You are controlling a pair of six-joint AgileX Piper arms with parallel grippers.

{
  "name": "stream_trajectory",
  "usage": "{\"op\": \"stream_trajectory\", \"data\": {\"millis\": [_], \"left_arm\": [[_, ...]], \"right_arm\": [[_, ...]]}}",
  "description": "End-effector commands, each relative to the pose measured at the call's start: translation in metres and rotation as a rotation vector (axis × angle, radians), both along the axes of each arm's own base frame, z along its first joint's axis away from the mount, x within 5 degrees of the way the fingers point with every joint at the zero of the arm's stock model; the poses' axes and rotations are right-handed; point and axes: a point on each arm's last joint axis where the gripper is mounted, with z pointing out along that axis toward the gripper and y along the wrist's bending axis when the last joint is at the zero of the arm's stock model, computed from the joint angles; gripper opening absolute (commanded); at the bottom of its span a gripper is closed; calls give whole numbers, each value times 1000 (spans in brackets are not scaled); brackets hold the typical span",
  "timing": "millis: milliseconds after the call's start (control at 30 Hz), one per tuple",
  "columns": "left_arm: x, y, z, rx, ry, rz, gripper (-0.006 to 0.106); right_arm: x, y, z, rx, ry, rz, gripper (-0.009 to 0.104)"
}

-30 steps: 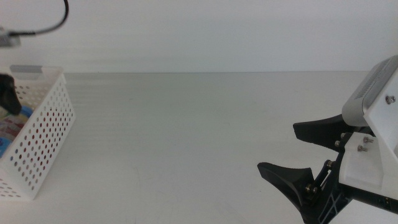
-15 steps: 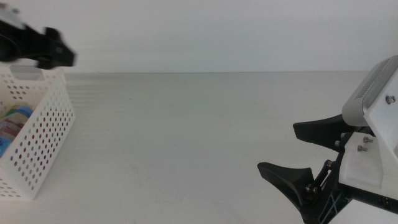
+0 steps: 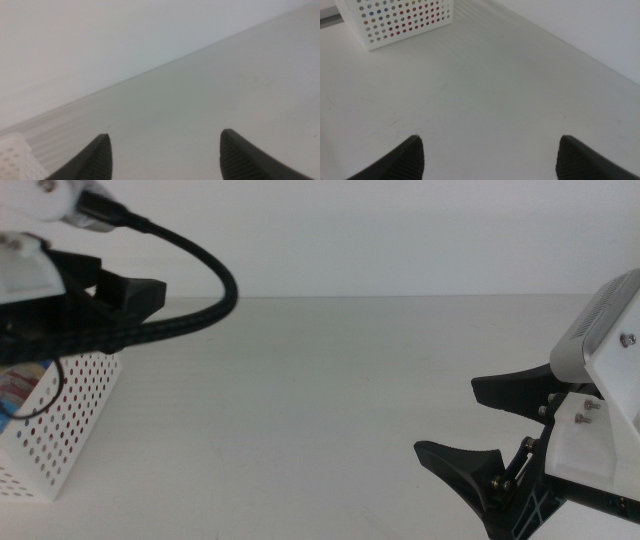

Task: Use arms to grab the bottles and put them into the dustbin to the left of the table.

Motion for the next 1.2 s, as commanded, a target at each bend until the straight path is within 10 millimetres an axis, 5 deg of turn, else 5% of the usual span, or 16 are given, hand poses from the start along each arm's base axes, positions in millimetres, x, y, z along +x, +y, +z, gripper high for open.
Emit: {"op": "stream_trajectory", "data": {"millis": [0, 700, 833, 1000, 1167], "left_arm": [[-7, 2, 17, -104, -108, 40, 63], [-7, 2, 25, -221, -143, 69, 53], [-5, 2, 24, -217, -140, 71, 61], [-4, 4, 21, -146, -146, 82, 88], [-6, 6, 18, -163, -92, 110, 90]], "right_arm": [[1, 2, 17, 59, -86, 14, 78], [1, 2, 17, 59, -86, 14, 78], [1, 2, 17, 59, -86, 14, 78], [1, 2, 17, 59, -86, 14, 78], [1, 2, 17, 59, -86, 14, 78]]}}
